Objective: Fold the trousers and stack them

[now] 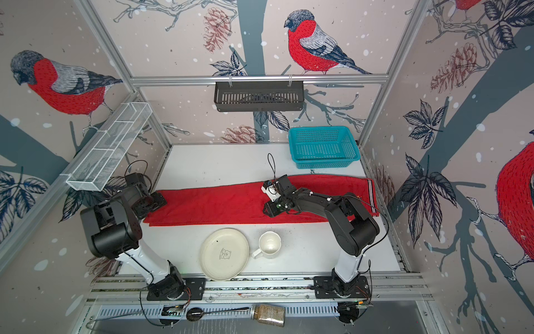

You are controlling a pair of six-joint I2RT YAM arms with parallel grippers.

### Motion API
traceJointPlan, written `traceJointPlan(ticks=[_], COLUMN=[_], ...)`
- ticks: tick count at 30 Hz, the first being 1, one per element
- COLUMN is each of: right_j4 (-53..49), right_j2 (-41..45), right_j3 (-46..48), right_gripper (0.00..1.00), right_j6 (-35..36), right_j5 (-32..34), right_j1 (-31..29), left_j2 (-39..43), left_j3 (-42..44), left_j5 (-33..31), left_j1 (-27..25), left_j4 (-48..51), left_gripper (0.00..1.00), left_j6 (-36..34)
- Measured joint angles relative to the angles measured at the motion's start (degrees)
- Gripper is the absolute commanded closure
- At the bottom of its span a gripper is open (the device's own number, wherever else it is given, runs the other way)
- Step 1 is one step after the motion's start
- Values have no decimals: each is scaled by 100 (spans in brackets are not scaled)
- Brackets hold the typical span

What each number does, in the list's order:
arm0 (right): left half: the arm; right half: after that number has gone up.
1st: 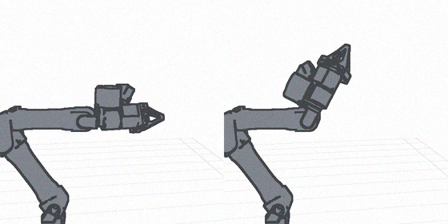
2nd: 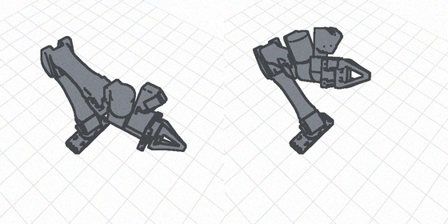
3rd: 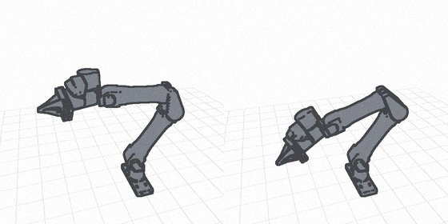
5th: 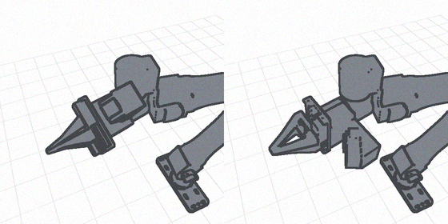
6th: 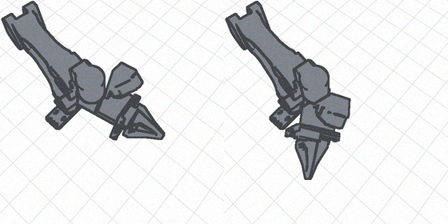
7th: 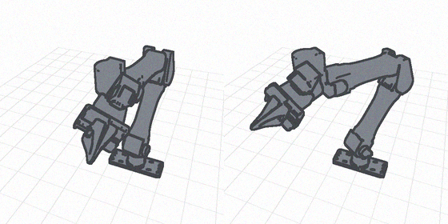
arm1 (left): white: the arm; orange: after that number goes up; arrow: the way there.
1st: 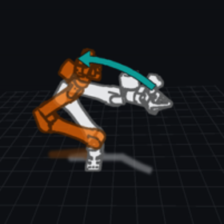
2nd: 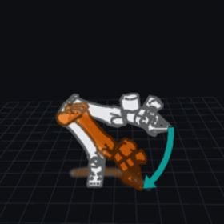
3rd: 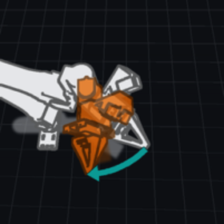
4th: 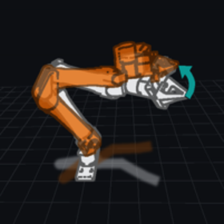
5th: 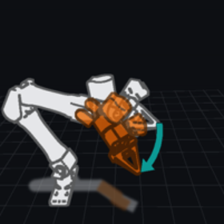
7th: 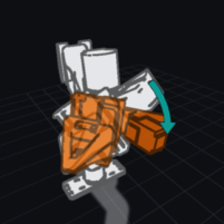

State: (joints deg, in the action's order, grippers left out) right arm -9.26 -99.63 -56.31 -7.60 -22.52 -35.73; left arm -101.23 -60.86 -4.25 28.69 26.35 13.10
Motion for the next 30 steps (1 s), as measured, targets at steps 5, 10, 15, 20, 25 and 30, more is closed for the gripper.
traceJointPlan(ticks=[5, 10, 15, 20, 25, 30], right_j4=[28, 83, 87, 129, 136, 136], right_j2=[461, 769, 1023, 1174, 1285, 1397], right_j3=[22, 120, 214, 328, 385, 385], right_gripper=[45, 44, 44, 44, 44, 43], right_j6=[-136, -293, -319, -431, -452, -466], right_j5=[-129, -308, -385, -459, -479, -476], right_j1=[179, 575, 881, 1019, 1145, 1283], left_j2=[-203, -361, -446, -422, -251, 369], left_j3=[-76, -142, -173, -175, -127, -33], left_j5=[83, 221, 232, 280, 328, 542], left_j1=[22, 2, -11, -20, -22, -133], left_j4=[-2, -74, -162, -278, -284, 13], left_gripper=[30, 47, 76, 100, 100, 100], left_j6=[-4, -109, -151, -164, -151, -96])
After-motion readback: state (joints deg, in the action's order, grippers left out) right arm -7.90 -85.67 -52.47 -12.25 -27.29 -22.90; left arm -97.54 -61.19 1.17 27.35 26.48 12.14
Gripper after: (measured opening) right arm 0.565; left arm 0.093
